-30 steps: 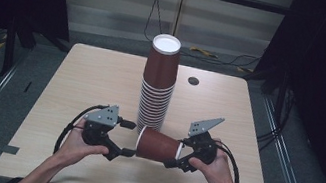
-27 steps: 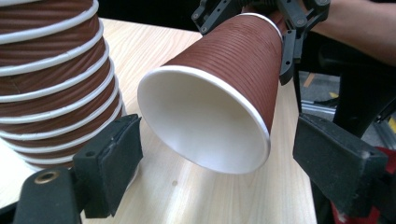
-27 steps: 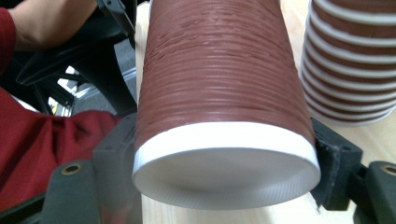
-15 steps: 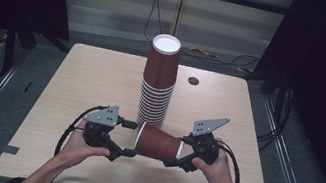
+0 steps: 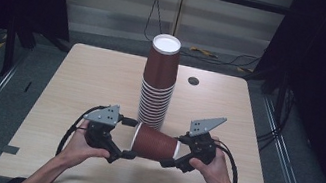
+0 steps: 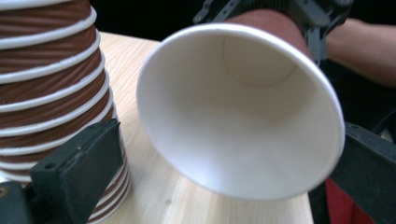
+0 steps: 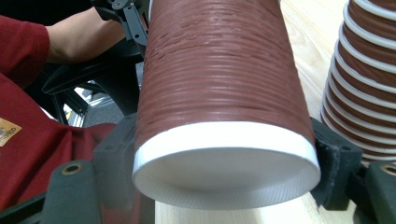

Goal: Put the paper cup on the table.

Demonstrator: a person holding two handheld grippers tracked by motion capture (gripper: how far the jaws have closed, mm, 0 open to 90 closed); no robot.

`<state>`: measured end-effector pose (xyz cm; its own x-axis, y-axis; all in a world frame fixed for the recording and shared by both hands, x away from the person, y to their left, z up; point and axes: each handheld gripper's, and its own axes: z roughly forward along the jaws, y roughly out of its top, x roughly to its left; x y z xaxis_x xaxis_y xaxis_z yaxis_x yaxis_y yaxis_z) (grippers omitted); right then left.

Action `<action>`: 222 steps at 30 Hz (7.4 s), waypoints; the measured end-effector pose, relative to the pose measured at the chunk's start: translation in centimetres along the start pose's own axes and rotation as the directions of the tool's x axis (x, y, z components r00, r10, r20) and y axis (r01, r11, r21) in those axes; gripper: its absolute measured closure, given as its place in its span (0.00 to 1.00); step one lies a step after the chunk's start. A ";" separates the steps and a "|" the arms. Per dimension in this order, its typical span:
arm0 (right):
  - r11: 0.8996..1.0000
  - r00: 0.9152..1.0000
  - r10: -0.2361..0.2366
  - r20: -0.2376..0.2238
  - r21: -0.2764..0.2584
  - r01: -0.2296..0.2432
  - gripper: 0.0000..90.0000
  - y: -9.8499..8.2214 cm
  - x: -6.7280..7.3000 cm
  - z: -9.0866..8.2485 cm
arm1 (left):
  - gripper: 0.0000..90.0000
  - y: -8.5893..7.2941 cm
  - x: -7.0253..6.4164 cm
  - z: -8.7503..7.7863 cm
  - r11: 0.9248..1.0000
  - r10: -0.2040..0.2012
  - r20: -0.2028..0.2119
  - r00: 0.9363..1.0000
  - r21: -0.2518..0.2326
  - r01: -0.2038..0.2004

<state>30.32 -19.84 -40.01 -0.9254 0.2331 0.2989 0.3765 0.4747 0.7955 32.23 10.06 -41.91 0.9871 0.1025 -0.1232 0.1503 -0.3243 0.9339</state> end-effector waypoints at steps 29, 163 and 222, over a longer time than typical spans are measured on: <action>0.999 0.998 -0.028 -0.049 0.029 0.030 0.26 0.2 0.1 1.3 | 0.05 0.5 -0.6 0.6 0.998 0.050 0.040 0.998 0.038 -0.052; 0.956 0.841 0.124 0.526 -0.292 0.041 0.15 -5.8 1.0 -3.2 | 0.04 1.5 10.5 -6.4 0.661 0.011 -0.444 0.896 0.676 0.327; 0.956 0.843 0.132 0.522 -0.293 0.032 0.15 -5.8 0.9 -3.3 | 0.17 -6.4 10.0 -7.9 0.810 -0.102 -0.418 0.903 0.491 0.319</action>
<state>27.10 -25.18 -42.65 -0.7075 0.7019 0.0821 0.3178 0.2123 0.9241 40.72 20.60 -46.52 0.8523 0.5188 -0.0666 0.4644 -0.6920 0.5528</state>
